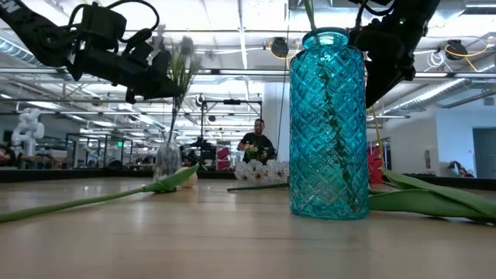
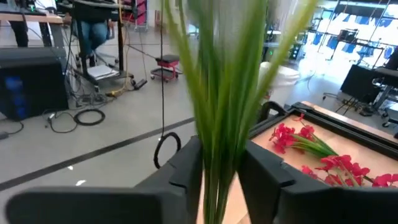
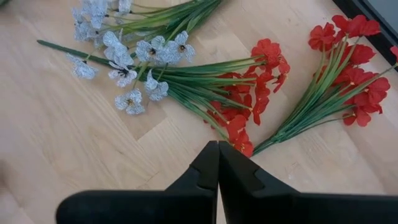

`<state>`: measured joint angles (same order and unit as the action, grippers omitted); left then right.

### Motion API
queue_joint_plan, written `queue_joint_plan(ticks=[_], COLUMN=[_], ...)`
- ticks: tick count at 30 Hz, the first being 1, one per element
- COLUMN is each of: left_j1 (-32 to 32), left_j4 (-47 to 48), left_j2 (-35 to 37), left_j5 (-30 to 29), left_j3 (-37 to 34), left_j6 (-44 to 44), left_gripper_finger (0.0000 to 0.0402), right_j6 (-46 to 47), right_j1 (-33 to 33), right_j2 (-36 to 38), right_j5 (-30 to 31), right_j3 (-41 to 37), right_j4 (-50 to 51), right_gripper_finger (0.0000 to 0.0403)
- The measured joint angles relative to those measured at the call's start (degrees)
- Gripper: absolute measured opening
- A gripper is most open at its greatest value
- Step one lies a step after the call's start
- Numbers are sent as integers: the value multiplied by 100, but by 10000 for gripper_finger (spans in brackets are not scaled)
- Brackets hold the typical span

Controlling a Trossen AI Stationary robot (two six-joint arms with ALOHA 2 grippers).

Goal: Sort flowers into vase by color
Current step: Put the left white poppies into the transparent vase, then put the right red poppies into the blue vase

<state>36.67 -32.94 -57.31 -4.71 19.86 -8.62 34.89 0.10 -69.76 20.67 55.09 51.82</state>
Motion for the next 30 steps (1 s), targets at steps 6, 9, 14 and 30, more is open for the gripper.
queue_joint_plan(ticks=[6, 9, 14, 30], left_j1=[1, 0, 0, -18], left_j4=[287, 853, 2384, 4539], left_j2=[27, 167, 517, 1907], left_j5=[13, 260, 687, 794], left_j3=[0, 38, 286, 873], left_j6=[-3, -49, -347, -495], left_gripper_finger=[172, 199, 216, 217], right_j6=[-12, -83, -91, 613], right_j1=[-1, 0, 0, -1979], right_j2=[0, 0, 0, -59], right_j5=[0, 2, 37, -547], right_j3=[0, 0, 0, 0], right_j4=[-65, -78, -116, -418], right_gripper_finger=[0, 0, 0, 7])
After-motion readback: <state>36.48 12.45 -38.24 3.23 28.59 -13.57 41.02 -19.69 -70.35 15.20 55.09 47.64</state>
